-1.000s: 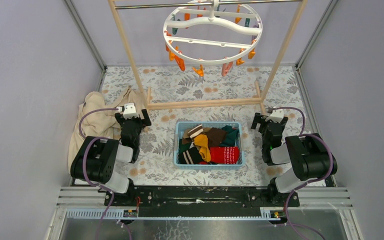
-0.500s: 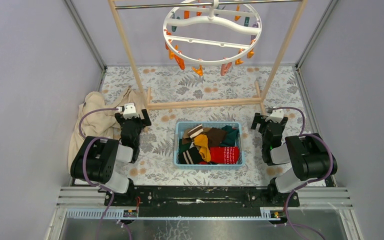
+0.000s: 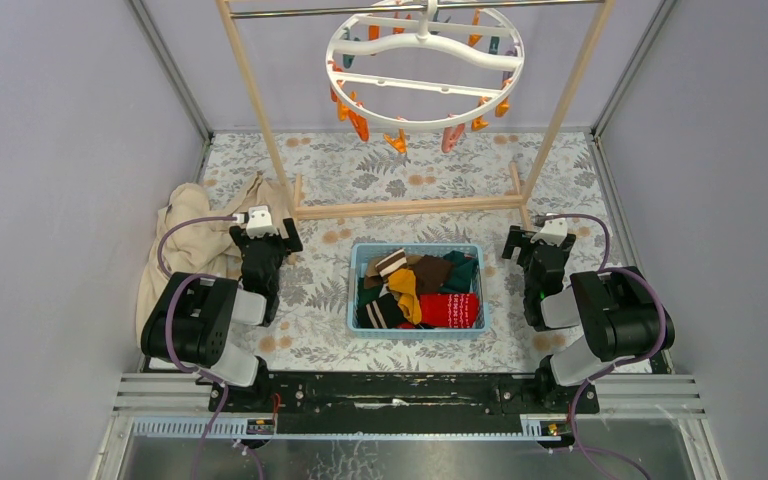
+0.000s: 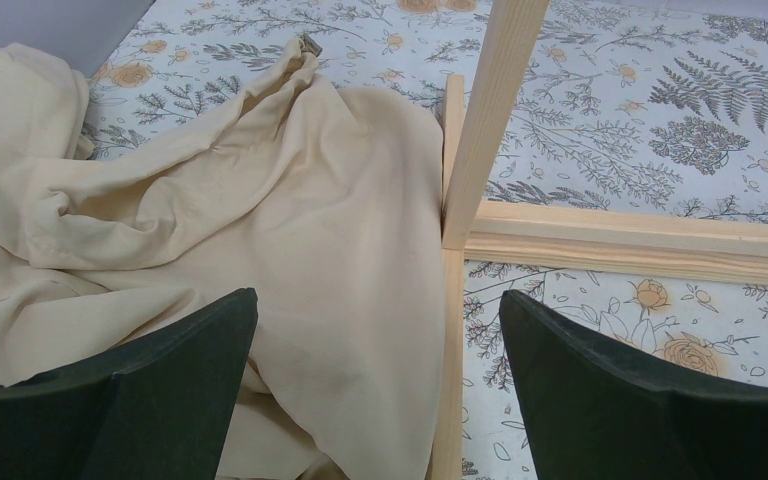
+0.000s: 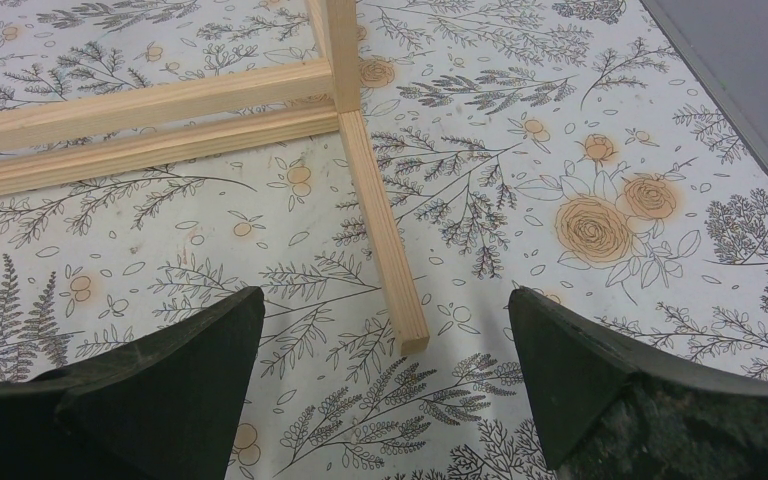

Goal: Remove the socks clipped to the hanger
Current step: Reset both arms

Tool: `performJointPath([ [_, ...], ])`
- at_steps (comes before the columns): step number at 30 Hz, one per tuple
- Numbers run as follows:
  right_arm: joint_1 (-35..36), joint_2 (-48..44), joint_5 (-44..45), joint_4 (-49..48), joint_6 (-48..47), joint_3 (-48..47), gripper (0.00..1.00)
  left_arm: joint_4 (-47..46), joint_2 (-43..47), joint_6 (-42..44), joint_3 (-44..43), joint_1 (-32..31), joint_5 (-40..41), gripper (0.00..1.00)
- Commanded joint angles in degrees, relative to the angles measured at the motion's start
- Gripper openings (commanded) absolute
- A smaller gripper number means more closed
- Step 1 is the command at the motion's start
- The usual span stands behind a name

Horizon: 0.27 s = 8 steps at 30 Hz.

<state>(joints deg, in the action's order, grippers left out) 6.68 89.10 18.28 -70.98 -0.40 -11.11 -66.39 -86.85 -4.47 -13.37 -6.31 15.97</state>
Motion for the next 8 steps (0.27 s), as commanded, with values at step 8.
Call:
performJointPath([
  [8,-0.27,-0.01,-0.62,-1.14,-0.91,-1.97,0.99,-4.71,-0.43,-0.36,0.39,0.42,1.91,0.99],
])
